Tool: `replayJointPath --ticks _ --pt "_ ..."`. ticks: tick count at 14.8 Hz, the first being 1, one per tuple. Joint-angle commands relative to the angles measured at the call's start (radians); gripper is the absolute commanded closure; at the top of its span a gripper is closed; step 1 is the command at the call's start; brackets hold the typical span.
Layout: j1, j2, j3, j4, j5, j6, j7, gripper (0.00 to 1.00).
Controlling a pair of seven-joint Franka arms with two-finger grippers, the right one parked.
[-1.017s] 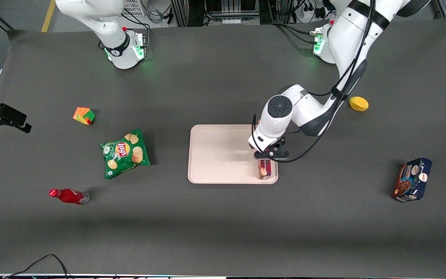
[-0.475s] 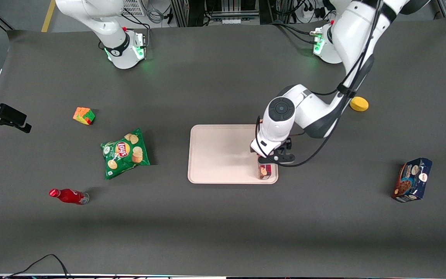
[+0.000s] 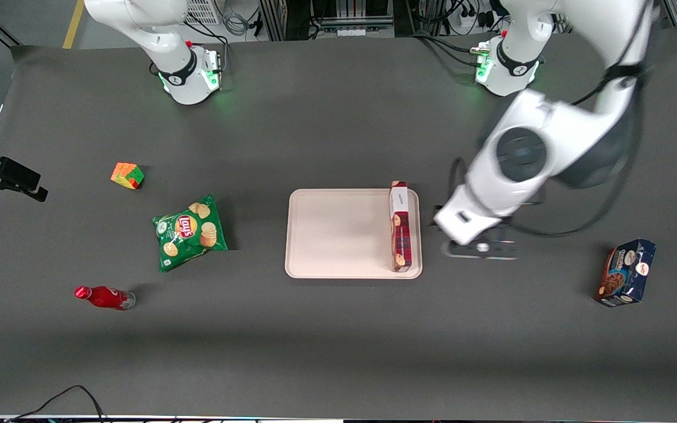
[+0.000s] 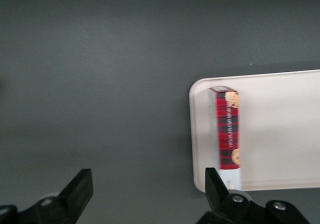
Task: Place red cookie box on tray
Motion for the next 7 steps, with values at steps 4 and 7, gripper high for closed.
replayJointPath --ticks 4,7 --pt "0.015 -0.281 0.237 -0.017 -0.156 -0.227 0.208 0.00" --pt "0.027 -0.338 0.335 -0.005 -0.151 -0.268 0.323 0.00"
